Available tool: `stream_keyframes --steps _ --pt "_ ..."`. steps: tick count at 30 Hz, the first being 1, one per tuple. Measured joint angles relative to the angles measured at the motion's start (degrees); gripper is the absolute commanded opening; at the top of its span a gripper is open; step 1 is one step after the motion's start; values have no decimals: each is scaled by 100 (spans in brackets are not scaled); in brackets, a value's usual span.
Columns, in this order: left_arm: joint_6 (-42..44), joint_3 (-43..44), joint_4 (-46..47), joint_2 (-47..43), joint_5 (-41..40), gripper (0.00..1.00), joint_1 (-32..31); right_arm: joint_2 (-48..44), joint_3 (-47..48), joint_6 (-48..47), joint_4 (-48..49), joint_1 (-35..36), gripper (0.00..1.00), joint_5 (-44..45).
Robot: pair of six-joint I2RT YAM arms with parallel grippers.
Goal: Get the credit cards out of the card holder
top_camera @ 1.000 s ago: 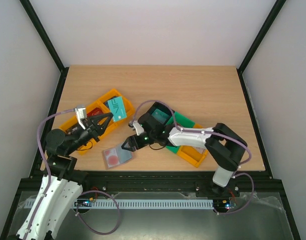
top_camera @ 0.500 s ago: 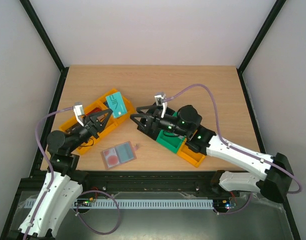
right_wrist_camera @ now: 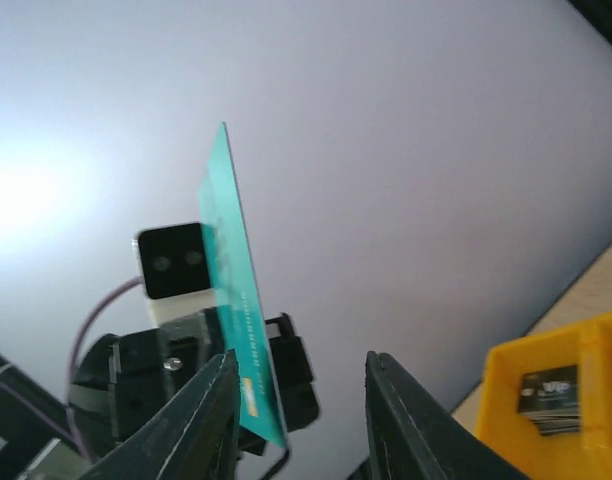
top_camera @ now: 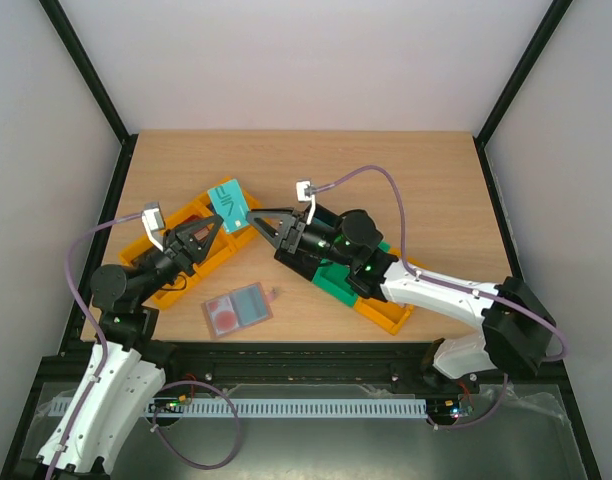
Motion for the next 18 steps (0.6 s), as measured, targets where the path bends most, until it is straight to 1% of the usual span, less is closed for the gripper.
stream_keyframes --steps 4,5,10,11,13,14,15,17,18 --pt "-28 -9 70 13 2 2 0 109 0 186 452 13 5 -175" --pt "-31 -15 92 15 0 2 0 153 0 240 529 13 2 -225" --pt "-42 -37 101 24 -15 2 15 234 2 323 660 15 2 -313" --pt "-42 -44 101 26 -33 14 22 221 11 306 654 15 2 -319" --pt "-20 -52 59 28 -76 68 22 175 55 232 479 2 2 -317" --pt "9 -52 -26 24 -125 90 22 133 120 157 238 -42 2 -315" --pt "48 -52 -162 15 -203 98 22 85 243 48 -144 -81 2 -334" --pt "177 -52 -490 -4 -382 99 20 -11 560 -271 -1119 -275 2 -334" --pt "273 -55 -702 -28 -525 99 20 -57 835 -501 -1902 -472 2 -343"
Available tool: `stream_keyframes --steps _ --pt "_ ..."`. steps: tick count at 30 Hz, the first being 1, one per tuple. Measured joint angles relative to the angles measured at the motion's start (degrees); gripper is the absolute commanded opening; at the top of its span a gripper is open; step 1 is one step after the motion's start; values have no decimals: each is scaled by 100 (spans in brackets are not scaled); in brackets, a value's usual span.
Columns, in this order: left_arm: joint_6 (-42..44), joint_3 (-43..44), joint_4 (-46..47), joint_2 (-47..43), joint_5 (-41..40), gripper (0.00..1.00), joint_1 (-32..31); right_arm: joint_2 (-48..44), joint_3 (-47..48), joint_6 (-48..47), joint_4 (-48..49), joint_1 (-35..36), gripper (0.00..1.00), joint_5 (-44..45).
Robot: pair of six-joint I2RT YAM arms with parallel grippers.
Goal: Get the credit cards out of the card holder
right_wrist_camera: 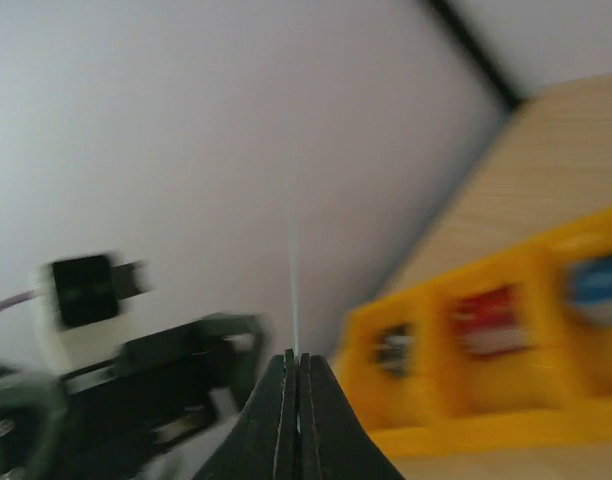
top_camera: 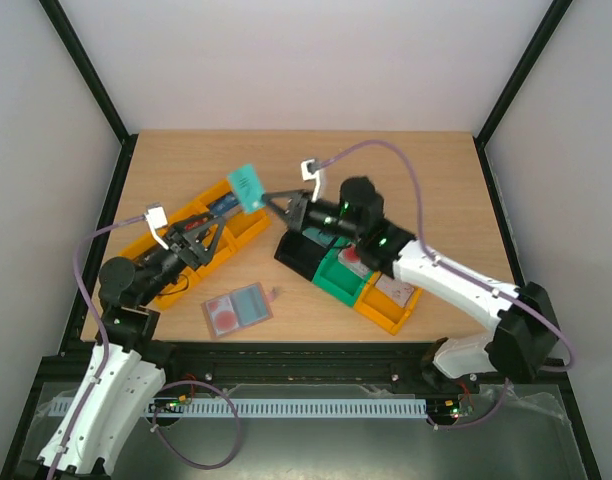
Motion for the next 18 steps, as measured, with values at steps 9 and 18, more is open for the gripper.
stream_keyframes --steps 9,18 --pt "1392 -127 -1554 -297 -1051 99 2 15 914 -2120 -4743 -2076 2 -28" --pt "2245 -271 -2065 -323 -1134 99 2 1515 1928 -3355 -6745 -2310 2 92"
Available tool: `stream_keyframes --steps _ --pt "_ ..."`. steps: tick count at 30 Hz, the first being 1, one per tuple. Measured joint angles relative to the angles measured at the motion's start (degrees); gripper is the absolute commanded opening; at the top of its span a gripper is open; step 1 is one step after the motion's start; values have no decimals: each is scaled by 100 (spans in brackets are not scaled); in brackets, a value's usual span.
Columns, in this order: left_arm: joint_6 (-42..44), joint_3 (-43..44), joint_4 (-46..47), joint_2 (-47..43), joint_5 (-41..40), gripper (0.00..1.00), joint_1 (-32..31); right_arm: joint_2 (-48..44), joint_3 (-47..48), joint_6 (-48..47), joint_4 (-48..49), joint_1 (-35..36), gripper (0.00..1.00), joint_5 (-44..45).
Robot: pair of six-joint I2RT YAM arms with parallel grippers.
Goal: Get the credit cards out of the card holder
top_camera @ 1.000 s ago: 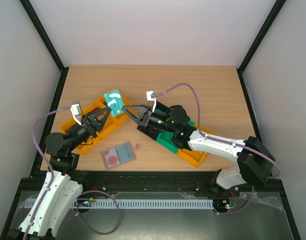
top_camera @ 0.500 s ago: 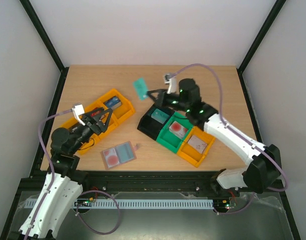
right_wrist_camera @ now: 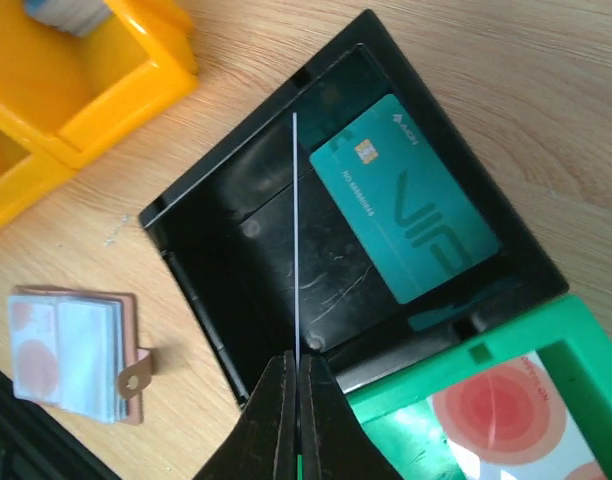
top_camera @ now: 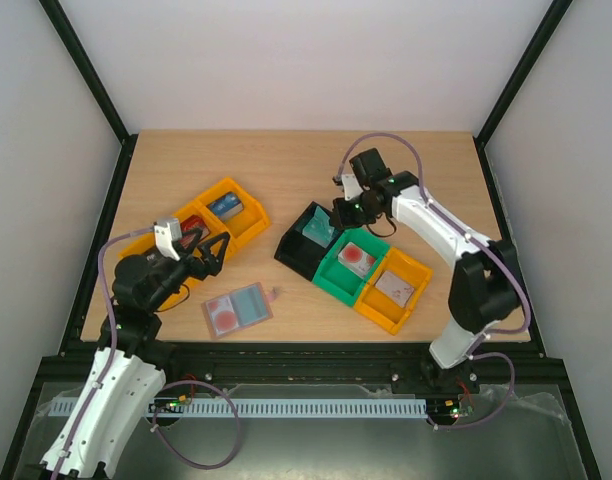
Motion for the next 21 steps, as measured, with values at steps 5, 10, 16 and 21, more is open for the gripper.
stream_keyframes --steps 5,10,16,21 --pt "160 -151 -39 -20 0 99 0 846 638 -247 -374 -72 2 20" --pt "236 -251 -81 -59 -66 99 0 1449 946 -352 -468 -68 2 70" --pt "341 -367 -68 -136 -85 99 0 1775 1126 -352 -505 -68 2 52" --pt "407 -503 -66 -146 -81 99 0 1945 1314 -308 -531 -68 2 188"
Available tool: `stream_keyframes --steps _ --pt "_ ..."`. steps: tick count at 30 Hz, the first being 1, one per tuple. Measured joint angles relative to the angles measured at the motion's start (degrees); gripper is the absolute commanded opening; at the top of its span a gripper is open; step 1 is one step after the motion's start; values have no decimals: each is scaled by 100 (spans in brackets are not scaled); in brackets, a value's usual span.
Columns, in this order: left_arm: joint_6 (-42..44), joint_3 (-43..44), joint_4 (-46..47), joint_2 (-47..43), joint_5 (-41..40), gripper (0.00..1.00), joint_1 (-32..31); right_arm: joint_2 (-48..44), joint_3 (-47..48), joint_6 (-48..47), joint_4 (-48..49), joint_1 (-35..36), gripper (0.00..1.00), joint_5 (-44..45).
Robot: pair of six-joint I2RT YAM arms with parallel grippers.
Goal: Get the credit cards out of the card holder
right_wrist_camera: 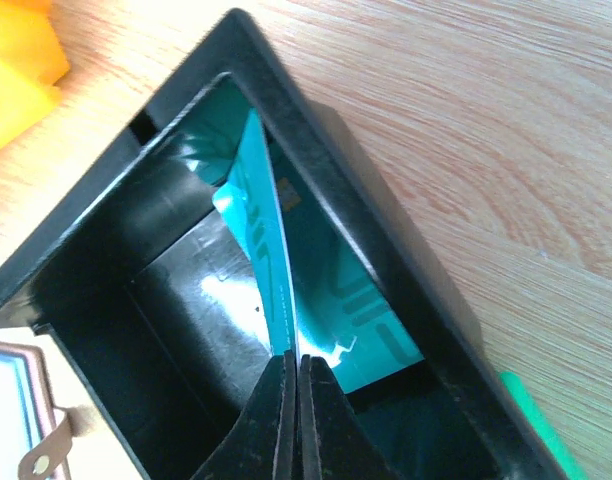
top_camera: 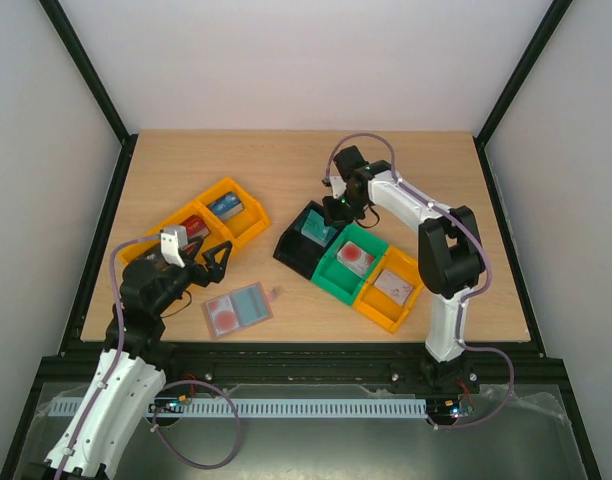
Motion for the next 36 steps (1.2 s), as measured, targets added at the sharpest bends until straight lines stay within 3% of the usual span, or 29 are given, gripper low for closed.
stream_keyframes --steps 5,9,12,19,24,32,36 --pt "59 -17 7 -4 22 99 0 98 74 142 -4 0 6 284" --pt "70 -22 22 -24 28 99 0 107 98 297 4 0 26 623" --pt "76 -26 42 -31 37 99 0 107 105 391 33 17 35 866" --pt "81 -28 87 -33 39 99 0 107 214 479 81 63 39 1609" --pt "81 -28 109 -33 39 99 0 83 509 282 111 280 36 1878" --pt "81 -94 157 -31 39 99 0 -76 275 -28 387 859 4 1327" --pt "83 -94 166 -33 39 99 0 247 240 -9 385 802 2 1252"
